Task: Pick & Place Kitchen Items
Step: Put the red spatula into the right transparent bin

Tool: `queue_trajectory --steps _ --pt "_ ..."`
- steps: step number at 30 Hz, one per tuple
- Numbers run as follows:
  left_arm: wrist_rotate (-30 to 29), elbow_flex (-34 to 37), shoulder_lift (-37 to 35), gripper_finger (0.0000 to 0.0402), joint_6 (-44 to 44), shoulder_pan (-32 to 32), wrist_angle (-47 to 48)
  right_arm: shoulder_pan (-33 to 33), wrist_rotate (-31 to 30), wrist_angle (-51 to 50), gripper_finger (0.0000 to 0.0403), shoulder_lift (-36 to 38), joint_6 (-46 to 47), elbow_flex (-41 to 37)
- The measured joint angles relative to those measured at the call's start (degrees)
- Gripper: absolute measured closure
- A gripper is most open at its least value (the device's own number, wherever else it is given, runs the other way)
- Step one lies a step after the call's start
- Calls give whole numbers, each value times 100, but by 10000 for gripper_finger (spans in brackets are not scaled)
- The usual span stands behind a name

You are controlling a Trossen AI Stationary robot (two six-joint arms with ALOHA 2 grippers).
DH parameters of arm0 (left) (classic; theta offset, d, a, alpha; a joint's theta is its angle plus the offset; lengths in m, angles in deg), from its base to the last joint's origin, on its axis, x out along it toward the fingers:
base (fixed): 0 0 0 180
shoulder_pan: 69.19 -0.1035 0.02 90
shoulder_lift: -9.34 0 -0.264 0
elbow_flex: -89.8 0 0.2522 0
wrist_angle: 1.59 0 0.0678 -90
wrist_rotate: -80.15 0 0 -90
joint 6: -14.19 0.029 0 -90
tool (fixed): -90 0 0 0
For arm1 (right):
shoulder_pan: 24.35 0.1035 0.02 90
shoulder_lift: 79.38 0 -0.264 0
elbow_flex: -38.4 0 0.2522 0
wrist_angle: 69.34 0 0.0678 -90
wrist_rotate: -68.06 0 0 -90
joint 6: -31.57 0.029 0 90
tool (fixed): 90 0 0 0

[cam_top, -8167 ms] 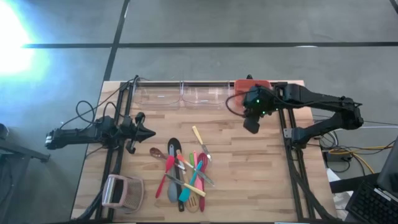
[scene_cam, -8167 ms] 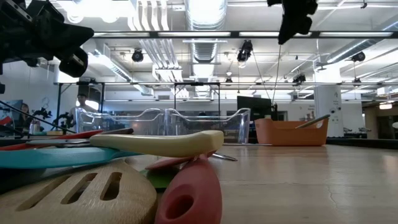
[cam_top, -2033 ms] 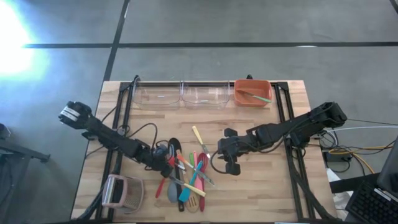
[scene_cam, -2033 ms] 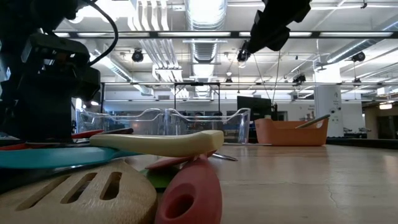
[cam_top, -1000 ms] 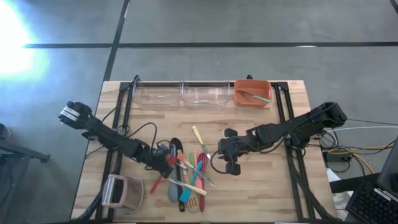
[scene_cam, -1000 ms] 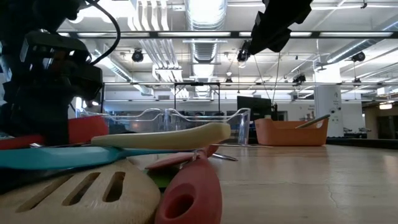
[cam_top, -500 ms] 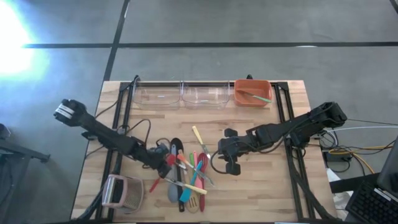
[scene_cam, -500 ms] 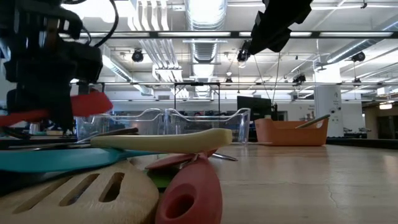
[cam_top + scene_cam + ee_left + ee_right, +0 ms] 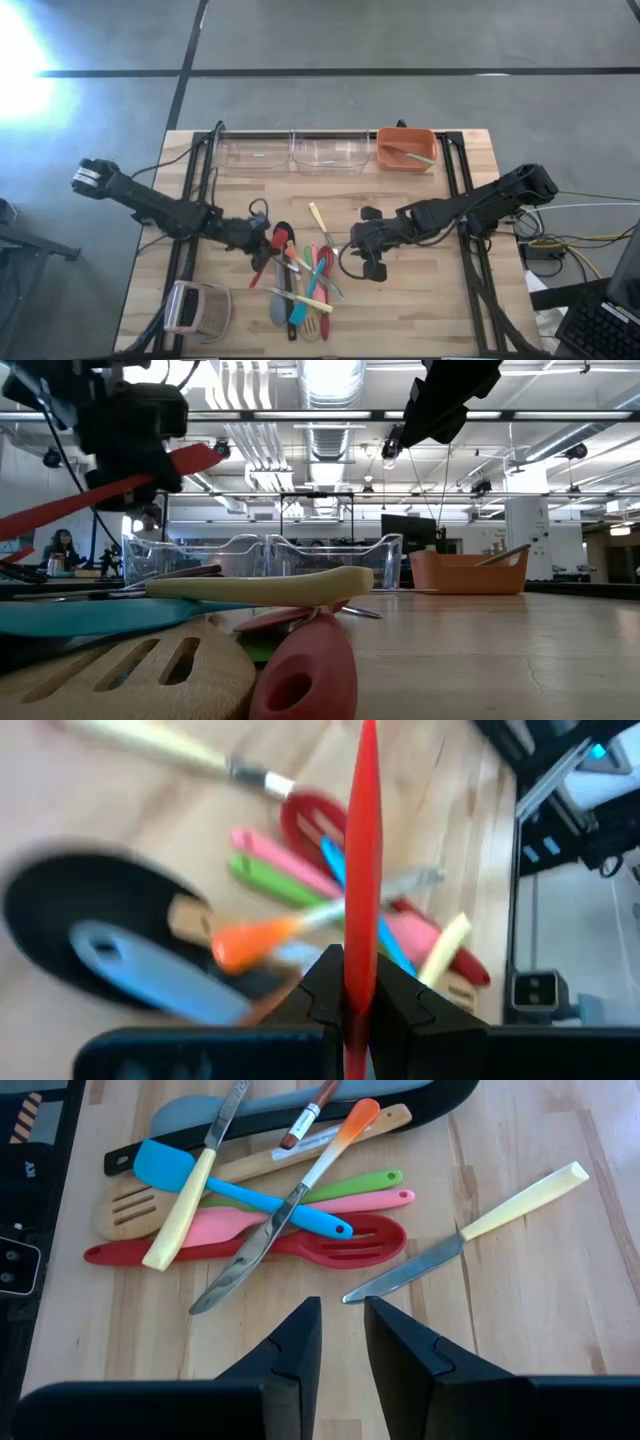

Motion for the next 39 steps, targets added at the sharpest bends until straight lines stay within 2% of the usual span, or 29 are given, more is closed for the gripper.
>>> queue_trajectory --steps 9,19,21,26,30,34,39 --pt "215 -376 -379 380 1513 -882 15 -2 -11 2 329 0 0 0" --pt "303 -1204 -245 380 3133 -1862 409 -4 -11 1 330 0 9 0" --pt "519 -1400 -156 380 3454 -2148 420 -4 -29 0 334 0 17 0" --pt "1363 -1945 223 380 4137 -2876 487 -7 -406 -93 341 0 151 2" --pt "1820 -2515 757 380 4554 -3431 925 -4 -610 -368 344 0 296 2" --pt "1945 -3209 1432 380 5137 -3815 1563 -6 -902 -587 342 0 453 2" --pt "1962 -4124 2219 380 5728 -4167 2004 -78 -919 -1034 344 11 762 -10"
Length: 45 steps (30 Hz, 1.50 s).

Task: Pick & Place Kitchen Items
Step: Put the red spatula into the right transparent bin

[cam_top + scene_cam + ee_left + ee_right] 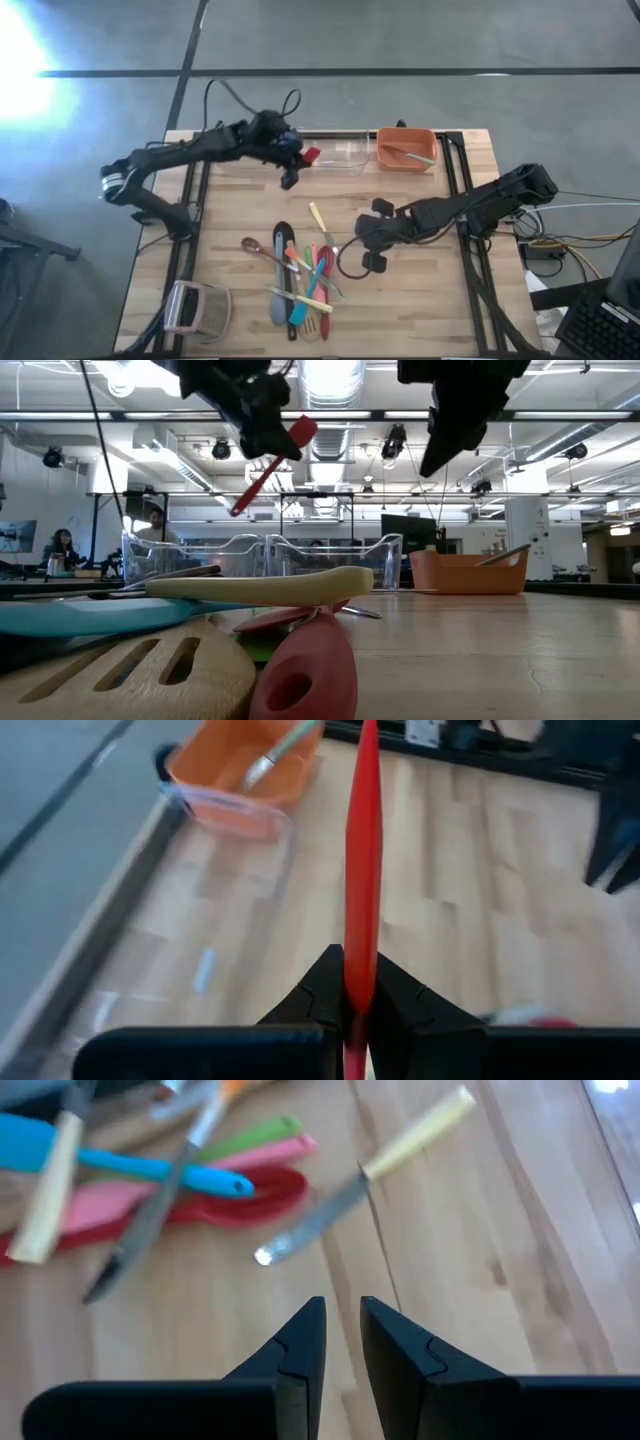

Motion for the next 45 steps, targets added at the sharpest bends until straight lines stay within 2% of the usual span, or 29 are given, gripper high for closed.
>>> queue_trajectory --steps 6,10,14,21,26,33,45 --pt "486 -1141 943 380 604 -413 392 -49 -314 -542 350 42 256 -73" --pt "548 -2028 1591 380 921 -674 838 -57 -581 -621 351 248 321 -227" --pt "591 -2797 2171 380 1273 -863 1393 -76 -734 -602 351 633 557 -482" --pt "780 -3741 2937 380 1751 -1070 2028 -103 -1178 -473 351 1483 779 -1075" --pt "825 -4105 3380 380 1857 -1081 2103 -131 -1345 12 351 2056 754 -1512" --pt "808 -4246 3765 380 1951 -1088 2103 -150 -1350 498 351 2631 652 -2071" --pt "419 -4236 4081 380 1913 -1097 1992 -245 -1350 514 351 2758 561 -2209"
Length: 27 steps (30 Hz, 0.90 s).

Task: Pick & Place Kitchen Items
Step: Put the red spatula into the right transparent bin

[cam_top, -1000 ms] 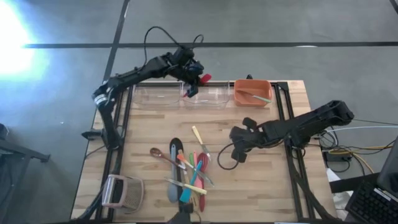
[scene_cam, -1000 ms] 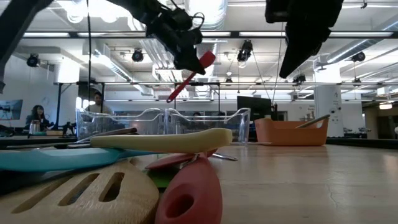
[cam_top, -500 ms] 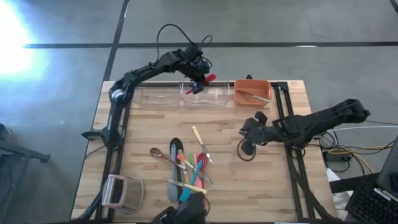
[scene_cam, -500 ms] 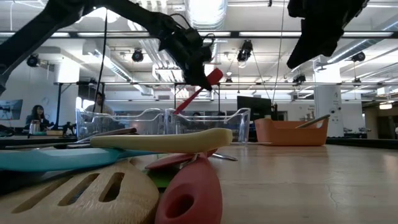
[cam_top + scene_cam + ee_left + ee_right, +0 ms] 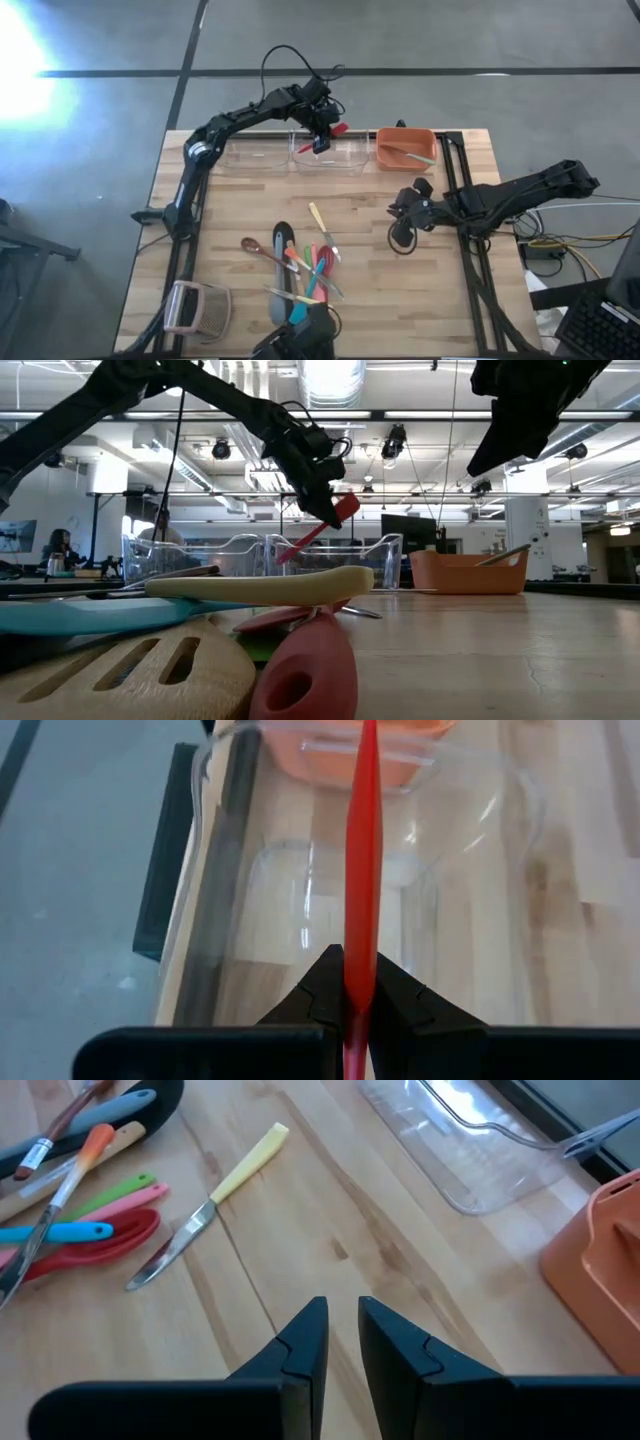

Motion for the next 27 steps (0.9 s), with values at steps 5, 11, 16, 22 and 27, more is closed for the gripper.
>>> queue_trajectory --steps 5,11,16,22,27 --pt "-80 0 155 380 -17 0 -2 0 -2 19 351 0 -52 0" --pt "-267 -22 259 380 -13 11 -30 -11 -121 44 351 -2 -157 0" --pt "-329 -20 274 380 -10 70 -35 -43 -149 95 351 -2 -280 0" --pt "-597 -3 279 380 -8 214 -47 -132 -149 141 351 -2 -342 0" --pt "-610 22 345 380 32 325 -135 -142 -146 151 351 -7 -387 0"
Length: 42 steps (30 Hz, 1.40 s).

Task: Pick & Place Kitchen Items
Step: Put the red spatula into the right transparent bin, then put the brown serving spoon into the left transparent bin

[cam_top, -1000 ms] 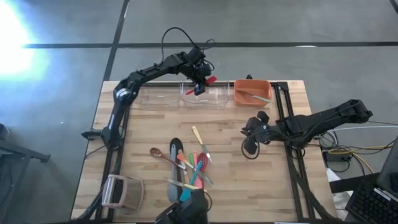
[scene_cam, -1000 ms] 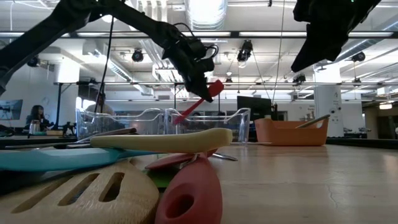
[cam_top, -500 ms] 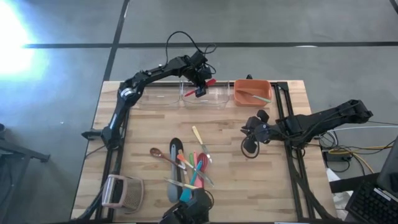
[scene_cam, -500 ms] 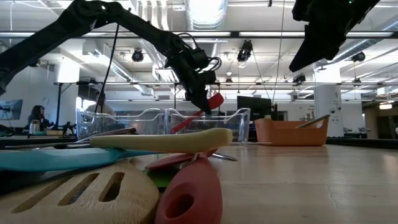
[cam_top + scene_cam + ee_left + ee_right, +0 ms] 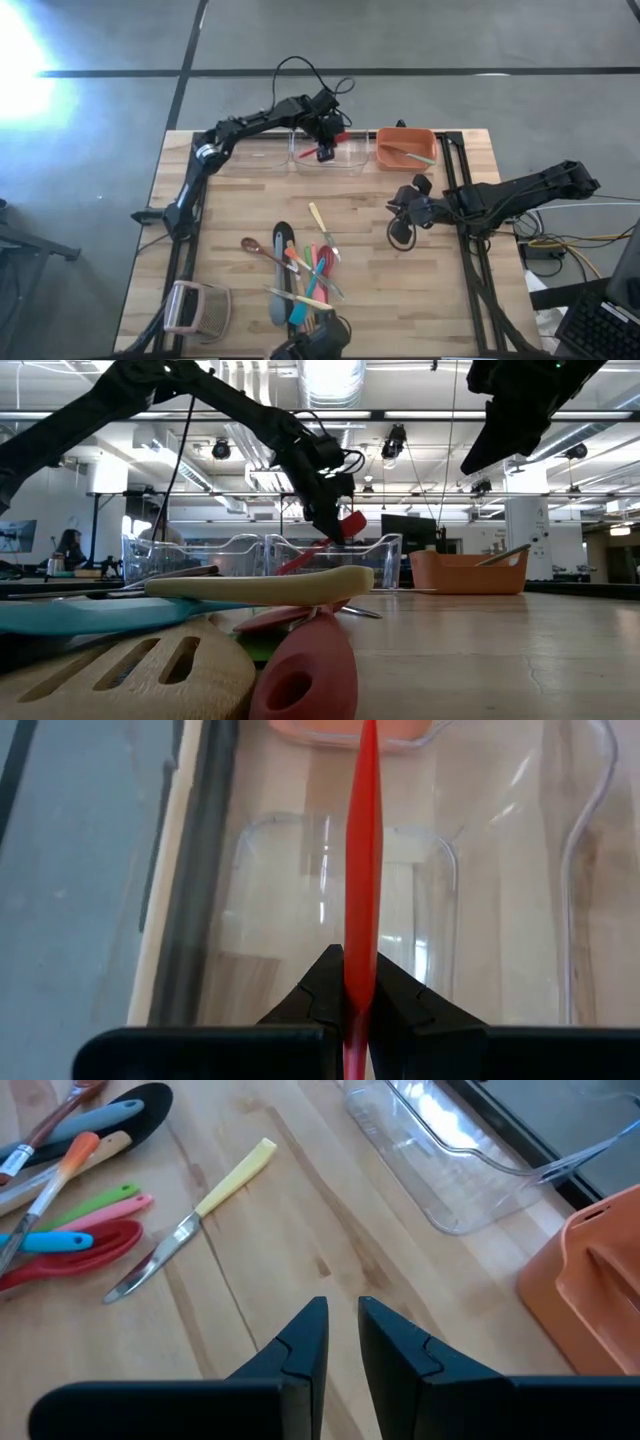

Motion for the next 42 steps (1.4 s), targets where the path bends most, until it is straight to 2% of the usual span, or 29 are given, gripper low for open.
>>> queue_trajectory --steps 16,25,36,42 --pt "-62 -141 763 380 -38 22 -195 -2 5 65 351 0 -35 -93" --pt "31 -178 919 380 -157 14 -298 -2 14 106 351 0 88 -310" --pt "-70 -336 915 319 -133 18 -297 0 15 152 351 0 92 -348" --pt "-268 -690 866 293 -109 16 130 0 24 171 351 0 92 -348"
